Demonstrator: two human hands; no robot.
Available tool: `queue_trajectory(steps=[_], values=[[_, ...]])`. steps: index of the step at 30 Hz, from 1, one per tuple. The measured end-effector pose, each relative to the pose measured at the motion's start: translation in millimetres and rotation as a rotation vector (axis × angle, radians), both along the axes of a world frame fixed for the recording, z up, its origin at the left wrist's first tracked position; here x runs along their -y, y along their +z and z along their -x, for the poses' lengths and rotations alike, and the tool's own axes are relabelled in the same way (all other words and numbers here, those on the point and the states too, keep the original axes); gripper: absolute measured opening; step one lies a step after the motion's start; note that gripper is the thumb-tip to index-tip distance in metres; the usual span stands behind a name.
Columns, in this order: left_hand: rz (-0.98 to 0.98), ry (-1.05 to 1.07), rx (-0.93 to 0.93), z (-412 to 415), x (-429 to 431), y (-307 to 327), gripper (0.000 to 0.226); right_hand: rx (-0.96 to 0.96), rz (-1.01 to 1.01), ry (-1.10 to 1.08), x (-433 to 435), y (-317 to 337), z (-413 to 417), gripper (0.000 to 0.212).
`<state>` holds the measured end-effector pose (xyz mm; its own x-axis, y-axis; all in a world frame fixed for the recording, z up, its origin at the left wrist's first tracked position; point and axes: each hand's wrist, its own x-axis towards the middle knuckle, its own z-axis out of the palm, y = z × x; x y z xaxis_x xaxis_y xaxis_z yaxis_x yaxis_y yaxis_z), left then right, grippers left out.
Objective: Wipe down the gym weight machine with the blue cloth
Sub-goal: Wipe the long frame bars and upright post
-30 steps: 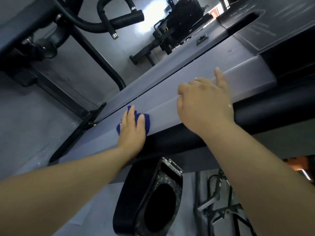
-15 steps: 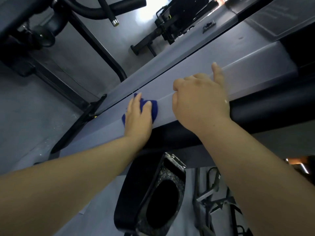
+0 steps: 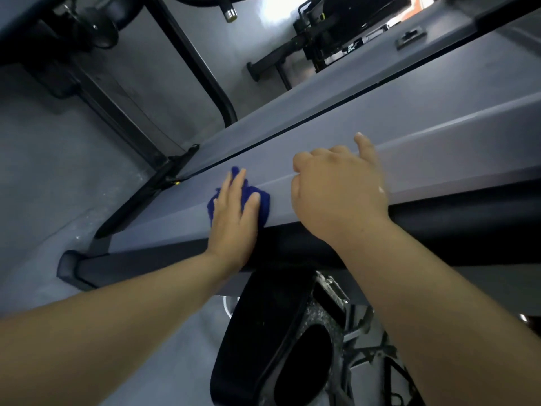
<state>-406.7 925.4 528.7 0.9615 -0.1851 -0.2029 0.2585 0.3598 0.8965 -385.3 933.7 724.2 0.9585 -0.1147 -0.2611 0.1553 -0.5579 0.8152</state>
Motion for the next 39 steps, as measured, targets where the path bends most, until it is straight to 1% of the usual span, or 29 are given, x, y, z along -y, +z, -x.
queue_trajectory(steps=[2,3,4,5,6,8,10,11,12,13,16,17,18,19,20,22,23,26,27,28,29,30,32,33,34,35,36,37,39], values=[[0.011,-0.002,0.374,16,-6,-2,0.058,-0.033,-0.039,-0.006,-1,-11,-4,0.029],[-0.015,0.000,0.520,24,-7,-12,0.056,-0.050,-0.051,-0.006,-1,-16,-5,0.029],[-0.045,0.009,0.590,28,-7,-27,0.056,-0.065,-0.058,-0.004,-1,-21,-6,0.029],[-0.073,0.013,0.571,30,-6,-45,0.055,-0.078,-0.061,-0.002,0,-27,-7,0.029],[-0.099,0.018,0.485,32,-5,-63,0.055,-0.087,-0.061,0.001,1,-32,-8,0.028],[-0.108,0.017,0.169,28,-2,-91,0.059,-0.091,-0.060,0.011,4,-41,-10,0.027],[-0.097,0.028,-0.197,17,2,-98,0.065,-0.092,-0.063,0.034,7,-50,-11,0.022],[-0.088,0.034,-0.313,12,6,-94,0.066,-0.096,-0.065,0.047,8,-55,-12,0.019],[-0.069,0.040,-0.343,8,8,-84,0.068,-0.102,-0.071,0.055,8,-59,-13,0.017],[-0.049,0.046,-0.282,9,7,-71,0.068,-0.111,-0.083,0.057,7,-63,-14,0.014],[-0.038,0.090,0.207,32,4,-49,0.056,-0.148,-0.111,0.043,5,-74,-18,0.019],[-0.059,0.095,0.313,38,4,-54,0.054,-0.161,-0.113,0.034,4,-77,-20,0.022],[-0.086,0.114,0.364,39,5,-67,0.053,-0.173,-0.117,0.025,4,-80,-21,0.024],[-0.111,0.131,0.360,38,5,-81,0.053,-0.186,-0.121,0.017,3,-83,-22,0.024],[-0.128,0.133,0.311,36,6,-97,0.053,-0.198,-0.123,0.013,3,-87,-22,0.025],[-0.160,0.096,0.130,32,7,-128,0.056,-0.226,-0.116,0.015,3,-95,-20,0.026],[-0.157,0.082,-0.007,29,8,-141,0.059,-0.236,-0.111,0.017,4,-99,-19,0.027],[-0.137,0.047,-0.566,10,10,-163,0.055,-0.236,-0.106,0.007,4,-104,-20,0.031],[-0.135,0.033,-0.651,6,10,-161,0.055,-0.235,-0.106,0.002,4,-106,-21,0.031],[-0.127,0.028,-0.632,6,9,-155,0.056,-0.237,-0.107,-0.002,4,-107,-22,0.031],[-0.103,0.029,-0.533,9,8,-145,0.059,-0.245,-0.109,-0.006,4,-109,-23,0.031],[-0.073,0.043,-0.373,15,7,-132,0.061,-0.255,-0.113,-0.009,3,-112,-23,0.032],[-0.039,0.056,-0.016,34,3,-110,0.057,-0.270,-0.124,-0.011,1,-119,-24,0.032],[-0.047,0.055,0.110,41,3,-110,0.054,-0.273,-0.126,-0.014,1,-121,-25,0.033],[-0.072,0.067,0.169,42,3,-119,0.053,-0.277,-0.124,-0.021,1,-122,-25,0.034],[-0.103,0.080,0.155,39,4,-131,0.053,-0.282,-0.121,-0.026,1,-122,-25,0.035],[-0.133,0.080,0.080,35,4,-145,0.056,-0.291,-0.115,-0.030,2,-122,-24,0.035],[-0.150,0.075,-0.037,30,5,-160,0.061,-0.300,-0.109,-0.027,3,-122,-23,0.036],[-0.159,0.037,-0.351,17,5,-182,0.065,-0.309,-0.089,-0.017,5,-124,-21,0.036]])
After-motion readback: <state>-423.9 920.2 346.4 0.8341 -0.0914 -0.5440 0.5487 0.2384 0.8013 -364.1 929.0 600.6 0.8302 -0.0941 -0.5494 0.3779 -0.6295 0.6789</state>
